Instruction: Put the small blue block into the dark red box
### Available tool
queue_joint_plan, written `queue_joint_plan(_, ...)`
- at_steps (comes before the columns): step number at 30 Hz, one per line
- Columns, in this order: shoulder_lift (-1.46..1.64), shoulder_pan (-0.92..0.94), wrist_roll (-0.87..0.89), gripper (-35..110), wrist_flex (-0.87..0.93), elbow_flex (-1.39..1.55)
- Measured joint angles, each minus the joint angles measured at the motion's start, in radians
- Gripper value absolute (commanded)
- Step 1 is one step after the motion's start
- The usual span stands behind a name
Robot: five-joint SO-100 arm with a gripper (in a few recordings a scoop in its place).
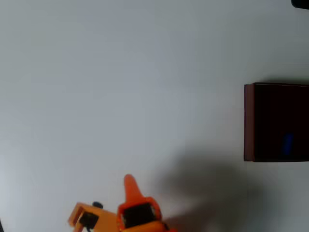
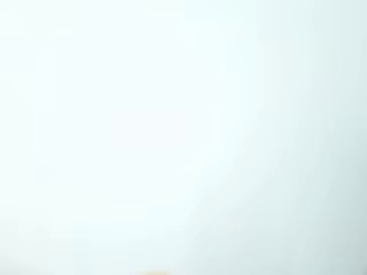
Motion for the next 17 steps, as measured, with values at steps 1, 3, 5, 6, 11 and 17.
queue_joint_plan(1,0.02,-0.025,-0.025,0,0.003,0.035)
queue_joint_plan(3,0.026,-0.084,-0.054,0,-0.028,0.115)
queue_joint_plan(5,0.029,-0.158,-0.077,0,-0.069,0.204)
queue_joint_plan(6,0.029,-0.179,-0.081,0,-0.077,0.239)
queue_joint_plan(11,0.031,-0.193,-0.083,0,-0.103,0.313)
queue_joint_plan(17,0.035,-0.201,-0.074,0,-0.106,0.321)
